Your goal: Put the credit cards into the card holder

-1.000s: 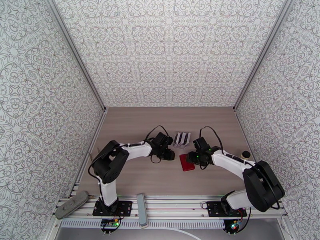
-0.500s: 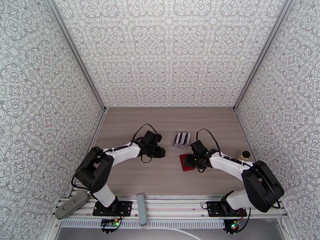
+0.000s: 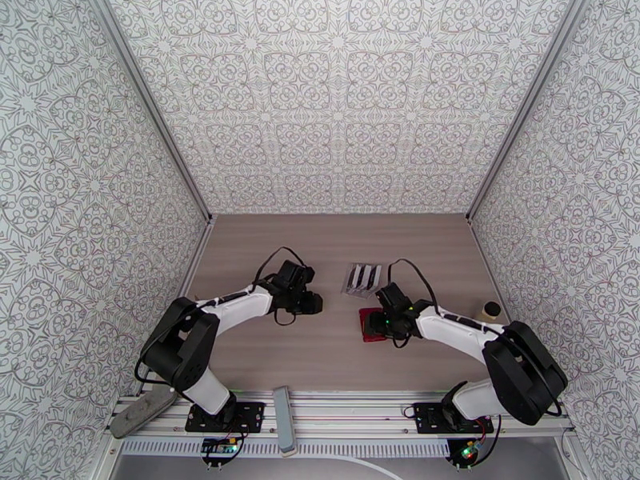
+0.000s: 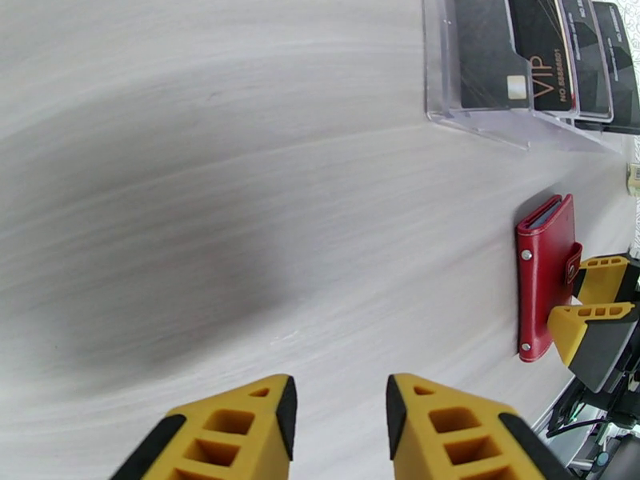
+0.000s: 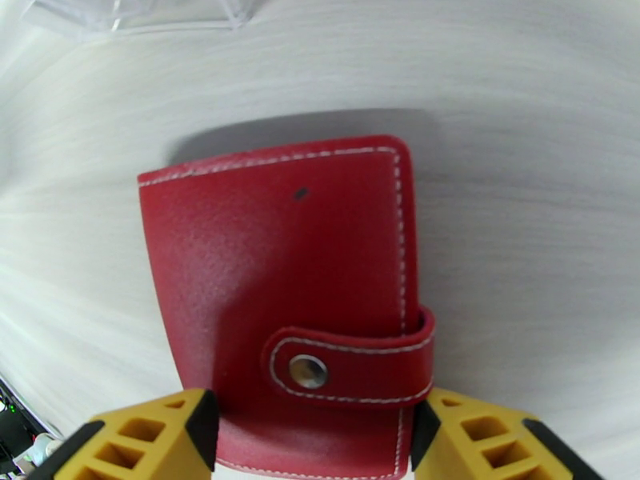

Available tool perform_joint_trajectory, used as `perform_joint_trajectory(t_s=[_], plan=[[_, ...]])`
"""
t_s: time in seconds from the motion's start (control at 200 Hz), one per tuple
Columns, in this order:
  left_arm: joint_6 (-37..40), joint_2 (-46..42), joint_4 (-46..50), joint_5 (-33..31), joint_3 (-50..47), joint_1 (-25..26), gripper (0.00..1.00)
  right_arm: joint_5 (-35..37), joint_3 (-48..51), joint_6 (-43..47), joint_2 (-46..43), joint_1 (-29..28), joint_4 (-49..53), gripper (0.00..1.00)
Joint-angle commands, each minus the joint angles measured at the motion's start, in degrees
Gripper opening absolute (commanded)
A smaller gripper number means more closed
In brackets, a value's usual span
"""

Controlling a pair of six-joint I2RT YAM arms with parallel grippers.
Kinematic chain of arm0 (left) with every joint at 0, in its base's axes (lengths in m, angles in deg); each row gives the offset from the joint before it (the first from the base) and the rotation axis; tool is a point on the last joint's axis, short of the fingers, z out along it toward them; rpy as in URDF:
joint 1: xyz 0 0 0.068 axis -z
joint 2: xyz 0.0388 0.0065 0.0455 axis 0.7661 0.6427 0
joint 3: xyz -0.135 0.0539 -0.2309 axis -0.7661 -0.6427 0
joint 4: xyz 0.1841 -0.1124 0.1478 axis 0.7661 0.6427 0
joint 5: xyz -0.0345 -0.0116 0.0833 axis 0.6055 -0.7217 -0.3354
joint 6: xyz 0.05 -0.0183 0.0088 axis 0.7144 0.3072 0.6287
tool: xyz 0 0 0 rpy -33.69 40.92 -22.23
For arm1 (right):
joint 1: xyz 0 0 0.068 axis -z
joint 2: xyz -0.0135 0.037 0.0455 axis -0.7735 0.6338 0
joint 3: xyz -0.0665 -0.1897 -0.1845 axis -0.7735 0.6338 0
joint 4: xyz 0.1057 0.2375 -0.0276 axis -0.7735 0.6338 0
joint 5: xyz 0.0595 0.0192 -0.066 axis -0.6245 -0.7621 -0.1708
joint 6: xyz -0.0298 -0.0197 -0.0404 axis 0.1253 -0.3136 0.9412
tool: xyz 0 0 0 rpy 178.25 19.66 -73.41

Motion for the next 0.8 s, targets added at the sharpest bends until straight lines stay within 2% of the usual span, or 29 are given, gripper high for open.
perform_joint_trajectory(t_s=[0.0,0.26,0.385,0.51,0.535,0.59,0.78,0.795], plan=[[1.4,-1.8,0.5,-0.9,-0.9,-0.8,0.37,-0.1,-1.6,-0.9,0.4,-0.6,0.8,0.66],[1.6,-2.1,0.1,-0.7,-0.8,-1.5,0.37,-0.8,-2.0,-0.7,-0.2,-0.6,1.5,0.66],[1.7,-2.6,0.3,-0.7,-0.8,-1.8,0.38,1.6,-2.8,0.4,-2.1,-0.6,4.3,0.67],[1.2,-3.2,0.4,-0.3,-0.4,-2.0,0.45,3.6,-3.7,2.7,-4.0,-0.6,5.3,0.77],[1.1,-3.4,0.4,-0.2,-0.3,-2.0,0.53,4.2,-3.9,3.1,-4.3,-0.5,5.4,0.80],[1.1,-3.8,0.6,-0.4,0.0,-2.0,0.61,4.9,-4.6,3.9,-4.6,-0.4,5.8,0.85],[1.3,-5.2,2.0,-1.2,1.3,-2.2,0.64,5.4,-7.5,6.1,-5.0,0.4,7.1,0.88],[1.3,-5.3,2.2,-1.3,1.4,-2.2,0.66,5.5,-7.7,6.2,-5.0,0.4,7.3,0.90]])
